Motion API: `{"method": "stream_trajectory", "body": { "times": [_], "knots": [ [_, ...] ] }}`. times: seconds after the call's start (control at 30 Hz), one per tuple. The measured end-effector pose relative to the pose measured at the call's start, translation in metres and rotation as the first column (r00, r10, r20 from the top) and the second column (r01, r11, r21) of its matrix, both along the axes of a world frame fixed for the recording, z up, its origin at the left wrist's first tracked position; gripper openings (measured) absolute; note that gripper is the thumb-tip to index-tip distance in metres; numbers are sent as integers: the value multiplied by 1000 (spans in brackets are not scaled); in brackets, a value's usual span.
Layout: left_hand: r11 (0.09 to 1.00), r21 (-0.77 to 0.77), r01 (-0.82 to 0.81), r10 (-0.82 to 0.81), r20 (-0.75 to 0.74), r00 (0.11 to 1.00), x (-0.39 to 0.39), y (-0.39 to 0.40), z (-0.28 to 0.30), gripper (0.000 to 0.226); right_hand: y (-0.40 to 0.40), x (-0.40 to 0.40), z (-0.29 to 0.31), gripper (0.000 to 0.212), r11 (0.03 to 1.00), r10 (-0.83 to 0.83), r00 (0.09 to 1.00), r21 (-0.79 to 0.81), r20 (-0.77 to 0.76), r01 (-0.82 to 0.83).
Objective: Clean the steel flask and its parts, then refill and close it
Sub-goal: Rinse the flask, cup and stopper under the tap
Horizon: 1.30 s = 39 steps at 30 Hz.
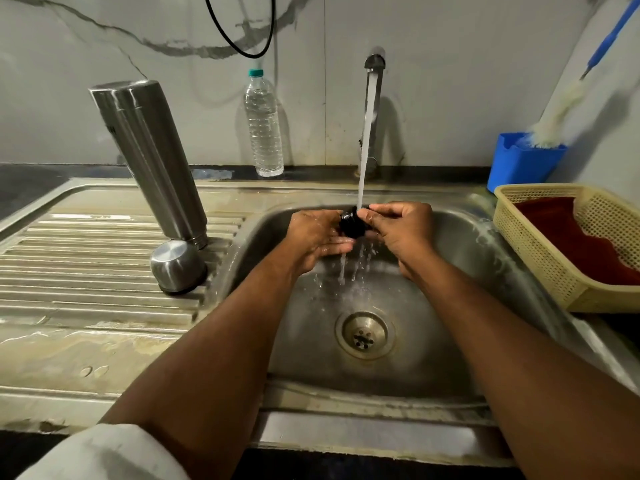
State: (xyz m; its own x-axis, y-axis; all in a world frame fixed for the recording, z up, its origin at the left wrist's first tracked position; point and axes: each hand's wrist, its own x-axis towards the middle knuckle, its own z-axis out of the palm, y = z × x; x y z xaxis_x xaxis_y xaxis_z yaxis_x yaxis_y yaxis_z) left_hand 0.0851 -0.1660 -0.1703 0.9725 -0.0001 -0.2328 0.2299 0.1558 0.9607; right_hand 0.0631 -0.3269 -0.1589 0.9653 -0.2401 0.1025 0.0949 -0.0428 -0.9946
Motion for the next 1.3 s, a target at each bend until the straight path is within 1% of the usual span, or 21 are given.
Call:
{"method": "stream_trajectory", "body": {
  "times": [0.1,0.23,0.33,0.43,0.53,0.6,0.67,0.73,0.8,0.9,1.0,1.13,1.23,1.3],
  "knots": [
    [999,16,41,-41,-9,999,0,-2,-1,27,3,2,-2,26,987,-37,997,-154,74,48],
    [999,-12,43,-44,-62,997,0,-1,1,32,6,3,-4,32,935,38,996,-355,76,-8],
    [996,15,93,-92,-85,992,0,1,0,35,7,0,-2,25,902,25,993,-432,116,27],
    [993,6,114,-113,-107,988,-1,3,0,36,6,-1,0,12,903,-31,989,-419,148,91],
    [994,-50,101,-107,-138,985,0,5,4,34,3,2,-2,9,926,-71,990,-360,118,109],
    [990,-108,94,-110,-146,983,0,4,6,28,3,2,-3,13,936,-58,993,-341,106,91],
    [988,-135,81,-98,-123,988,0,3,8,25,4,2,-4,26,949,-1,995,-313,98,32],
    [991,-119,64,-74,-84,994,1,2,8,30,5,1,-3,36,939,52,994,-343,91,-17],
    [993,-103,51,-58,-57,997,1,3,6,35,4,1,-4,40,926,84,992,-376,90,-44],
    [995,-97,25,-29,-34,999,2,5,3,40,1,1,-3,48,926,104,993,-371,63,-74],
    [997,-71,31,-31,3,1000,0,2,4,32,1,1,-1,44,925,110,994,-369,29,-91],
    [999,2,39,-39,22,999,-2,-2,1,40,-1,1,-2,37,943,96,995,-320,-11,-95],
    [997,-56,44,-42,35,998,-2,-3,2,39,0,-1,-2,36,950,87,996,-301,-14,-87],
    [998,-69,14,-9,72,997,-2,-2,4,44,0,-1,-2,37,952,80,997,-296,-5,-77]
  ]
}}
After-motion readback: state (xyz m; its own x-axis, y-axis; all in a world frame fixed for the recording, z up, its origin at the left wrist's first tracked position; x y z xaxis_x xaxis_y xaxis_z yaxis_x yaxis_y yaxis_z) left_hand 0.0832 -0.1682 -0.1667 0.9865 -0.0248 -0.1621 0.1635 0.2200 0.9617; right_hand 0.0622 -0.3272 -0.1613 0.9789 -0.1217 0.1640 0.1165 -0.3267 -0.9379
